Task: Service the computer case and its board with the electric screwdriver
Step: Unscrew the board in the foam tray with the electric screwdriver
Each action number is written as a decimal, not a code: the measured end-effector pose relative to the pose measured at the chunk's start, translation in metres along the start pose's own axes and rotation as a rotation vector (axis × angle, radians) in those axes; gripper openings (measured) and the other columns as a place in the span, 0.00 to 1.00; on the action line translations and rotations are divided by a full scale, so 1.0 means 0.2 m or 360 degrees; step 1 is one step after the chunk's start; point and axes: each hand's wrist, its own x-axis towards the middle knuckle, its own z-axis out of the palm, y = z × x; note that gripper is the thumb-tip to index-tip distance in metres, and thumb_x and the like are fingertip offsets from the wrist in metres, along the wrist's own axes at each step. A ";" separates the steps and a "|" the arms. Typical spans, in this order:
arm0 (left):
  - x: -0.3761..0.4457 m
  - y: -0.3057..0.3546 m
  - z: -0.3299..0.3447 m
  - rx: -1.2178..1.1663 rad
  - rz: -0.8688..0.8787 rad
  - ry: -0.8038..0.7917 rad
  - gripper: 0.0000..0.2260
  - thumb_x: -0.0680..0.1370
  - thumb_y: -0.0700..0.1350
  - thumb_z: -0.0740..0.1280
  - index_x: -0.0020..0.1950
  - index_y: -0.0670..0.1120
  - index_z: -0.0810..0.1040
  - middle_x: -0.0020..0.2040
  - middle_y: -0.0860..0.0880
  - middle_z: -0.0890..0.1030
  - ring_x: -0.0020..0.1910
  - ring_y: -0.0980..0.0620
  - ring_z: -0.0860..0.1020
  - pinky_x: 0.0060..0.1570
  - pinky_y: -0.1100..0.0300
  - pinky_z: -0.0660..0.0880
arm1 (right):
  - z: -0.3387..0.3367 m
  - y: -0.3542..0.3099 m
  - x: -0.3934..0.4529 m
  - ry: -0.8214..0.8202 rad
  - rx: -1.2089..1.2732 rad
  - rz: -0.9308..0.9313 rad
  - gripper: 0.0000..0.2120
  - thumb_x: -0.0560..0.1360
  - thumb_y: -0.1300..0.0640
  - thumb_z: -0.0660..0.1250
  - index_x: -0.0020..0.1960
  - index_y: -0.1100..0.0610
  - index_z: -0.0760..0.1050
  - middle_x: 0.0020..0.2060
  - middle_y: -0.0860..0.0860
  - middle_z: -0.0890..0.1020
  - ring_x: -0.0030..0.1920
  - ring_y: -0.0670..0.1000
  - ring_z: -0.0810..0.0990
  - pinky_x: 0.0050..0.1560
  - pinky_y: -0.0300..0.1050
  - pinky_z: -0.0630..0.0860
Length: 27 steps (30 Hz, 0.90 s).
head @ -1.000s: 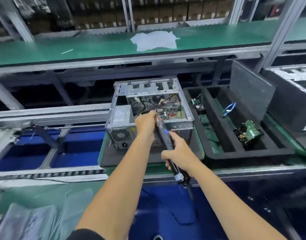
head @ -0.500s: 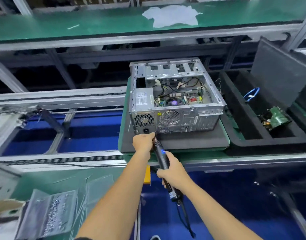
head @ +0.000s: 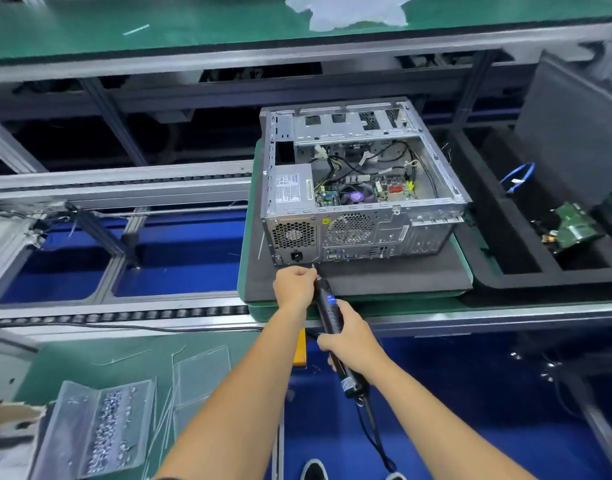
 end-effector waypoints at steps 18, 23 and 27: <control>0.08 -0.02 0.06 0.0299 0.0064 0.0057 0.08 0.75 0.49 0.68 0.36 0.49 0.80 0.33 0.52 0.78 0.35 0.52 0.75 0.36 0.61 0.67 | -0.03 0.01 0.06 -0.0013 0.0035 0.0016 0.30 0.69 0.64 0.71 0.67 0.49 0.64 0.49 0.59 0.78 0.32 0.53 0.79 0.36 0.49 0.81; 0.08 -0.03 0.06 0.0292 0.0073 0.0056 0.06 0.74 0.48 0.68 0.42 0.47 0.83 0.37 0.50 0.80 0.39 0.49 0.76 0.38 0.60 0.69 | -0.04 0.00 0.05 -0.0022 0.0058 0.0011 0.27 0.69 0.65 0.71 0.63 0.49 0.66 0.49 0.59 0.77 0.34 0.54 0.78 0.37 0.51 0.80; 0.09 -0.02 0.06 0.0276 0.0069 0.0050 0.07 0.74 0.48 0.69 0.43 0.46 0.84 0.36 0.50 0.80 0.38 0.49 0.76 0.38 0.61 0.68 | -0.04 -0.01 0.05 -0.0038 0.0086 0.0029 0.26 0.69 0.65 0.71 0.62 0.49 0.66 0.45 0.57 0.77 0.31 0.53 0.78 0.34 0.47 0.79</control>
